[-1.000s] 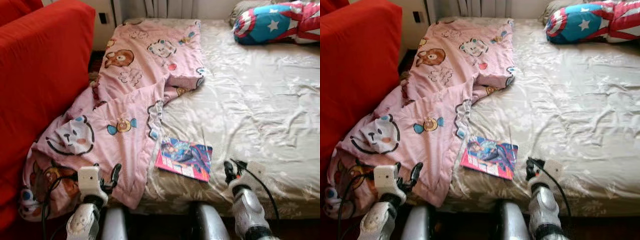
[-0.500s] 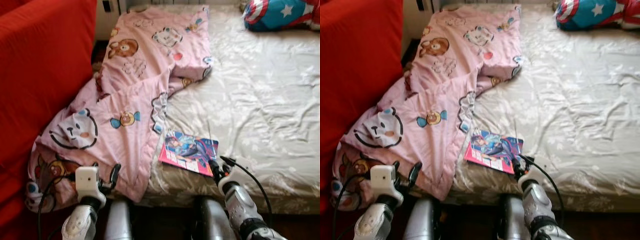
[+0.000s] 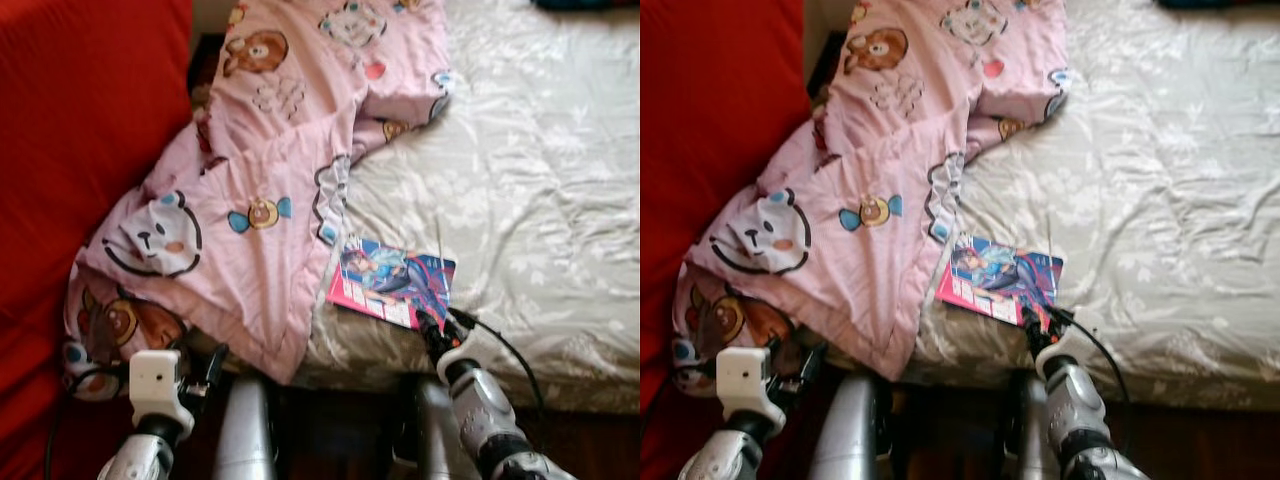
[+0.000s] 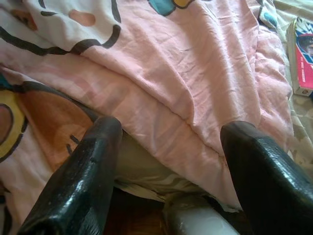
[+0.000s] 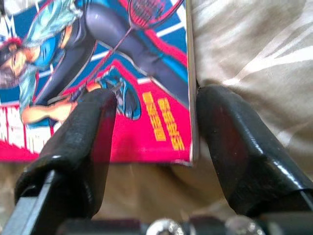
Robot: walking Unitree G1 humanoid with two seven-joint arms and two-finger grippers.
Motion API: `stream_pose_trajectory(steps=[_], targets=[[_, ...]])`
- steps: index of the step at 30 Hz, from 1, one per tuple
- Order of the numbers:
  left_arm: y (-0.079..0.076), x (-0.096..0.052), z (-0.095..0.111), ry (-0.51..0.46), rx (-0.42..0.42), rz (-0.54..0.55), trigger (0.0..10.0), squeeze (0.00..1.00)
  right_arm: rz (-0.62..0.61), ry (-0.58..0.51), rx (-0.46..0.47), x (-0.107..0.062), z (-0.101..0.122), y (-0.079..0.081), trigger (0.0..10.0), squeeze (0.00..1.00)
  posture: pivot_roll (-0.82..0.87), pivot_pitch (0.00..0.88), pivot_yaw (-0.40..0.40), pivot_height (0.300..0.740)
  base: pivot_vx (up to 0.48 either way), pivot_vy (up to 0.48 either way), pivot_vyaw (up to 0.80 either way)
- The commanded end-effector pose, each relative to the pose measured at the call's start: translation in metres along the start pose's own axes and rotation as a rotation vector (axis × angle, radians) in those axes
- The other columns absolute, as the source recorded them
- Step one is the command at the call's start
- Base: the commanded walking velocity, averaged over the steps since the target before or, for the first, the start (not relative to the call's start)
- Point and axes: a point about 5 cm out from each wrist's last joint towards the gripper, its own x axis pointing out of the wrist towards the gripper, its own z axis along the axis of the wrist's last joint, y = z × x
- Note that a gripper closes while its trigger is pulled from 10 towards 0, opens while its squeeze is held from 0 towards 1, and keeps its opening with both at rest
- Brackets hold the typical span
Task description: Clean up the room
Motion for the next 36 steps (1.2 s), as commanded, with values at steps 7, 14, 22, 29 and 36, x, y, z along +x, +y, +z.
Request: stream_pose_trajectory(steps=[7, 14, 22, 29, 36], targets=[[0.006, -0.008, -0.003, 0.052, 0.014, 0.005, 10.0, 0.0, -0.027, 0.102, 0.194, -0.015, -0.03, -0.012, 10.0, 0.0, 0.21, 0.354, 0.096, 0.588, 0.0, 0.0, 0.0], [0.007, -0.012, 0.0, 0.06, 0.03, -0.002, 10.0, 0.0, 0.047, 0.086, 0.434, -0.015, -0.031, -0.01, 10.0, 0.0, 0.23, 0.359, 0.106, 0.588, 0.0, 0.0, 0.0], [0.007, -0.014, 0.003, 0.068, 0.043, -0.013, 10.0, 0.0, 0.08, 0.102, 0.582, -0.013, -0.033, -0.002, 10.0, 0.0, 0.25, 0.364, 0.112, 0.588, 0.0, 0.0, 0.0], [0.009, -0.014, 0.005, 0.072, 0.062, -0.023, 10.0, 0.0, 0.15, 0.163, 0.609, -0.009, -0.041, 0.018, 10.0, 0.0, 0.27, 0.361, 0.115, 0.588, 0.0, 0.0, 0.0], [0.009, -0.017, 0.005, 0.079, 0.064, -0.021, 10.0, 0.0, 0.147, 0.15, 0.659, -0.005, -0.039, 0.026, 10.0, 0.0, 0.28, 0.367, 0.115, 0.588, 0.0, 0.0, 0.0]])
